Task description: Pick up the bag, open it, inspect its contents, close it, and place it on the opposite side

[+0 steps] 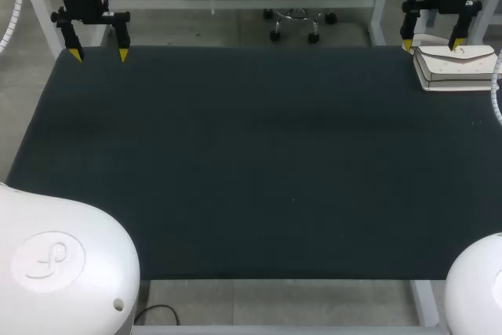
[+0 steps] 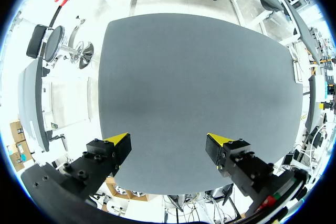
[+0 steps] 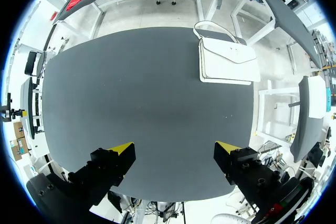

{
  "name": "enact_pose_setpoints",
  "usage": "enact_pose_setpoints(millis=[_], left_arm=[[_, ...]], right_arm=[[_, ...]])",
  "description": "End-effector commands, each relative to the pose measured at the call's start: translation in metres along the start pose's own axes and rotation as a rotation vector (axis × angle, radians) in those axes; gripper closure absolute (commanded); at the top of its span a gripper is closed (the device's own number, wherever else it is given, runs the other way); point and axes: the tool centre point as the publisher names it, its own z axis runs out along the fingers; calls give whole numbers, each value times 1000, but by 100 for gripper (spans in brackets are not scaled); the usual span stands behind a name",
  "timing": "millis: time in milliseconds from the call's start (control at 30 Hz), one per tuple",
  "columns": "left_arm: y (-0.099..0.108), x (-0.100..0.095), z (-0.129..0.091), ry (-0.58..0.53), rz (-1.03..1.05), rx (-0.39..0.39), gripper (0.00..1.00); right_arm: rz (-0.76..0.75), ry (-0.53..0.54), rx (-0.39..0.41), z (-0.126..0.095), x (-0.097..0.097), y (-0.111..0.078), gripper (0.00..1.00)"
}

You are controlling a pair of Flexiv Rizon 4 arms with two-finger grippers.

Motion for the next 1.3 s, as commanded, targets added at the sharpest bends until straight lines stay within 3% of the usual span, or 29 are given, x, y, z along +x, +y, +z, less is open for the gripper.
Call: enact_pose_setpoints(millis=[33, 867, 1067, 1300], left_arm=[[0, 0, 0, 0, 0, 0, 0], [0, 0, 0, 0, 0, 0, 0], [-1, 4, -4, 4, 130, 50, 0], [0, 20, -3, 42, 408, 95, 0]], right_arm=[[0, 0, 0, 0, 0, 0, 0], [0, 0, 0, 0, 0, 0, 0], [-3, 3, -1, -1, -2, 1, 0], [17, 39, 3, -1, -19, 6, 0]])
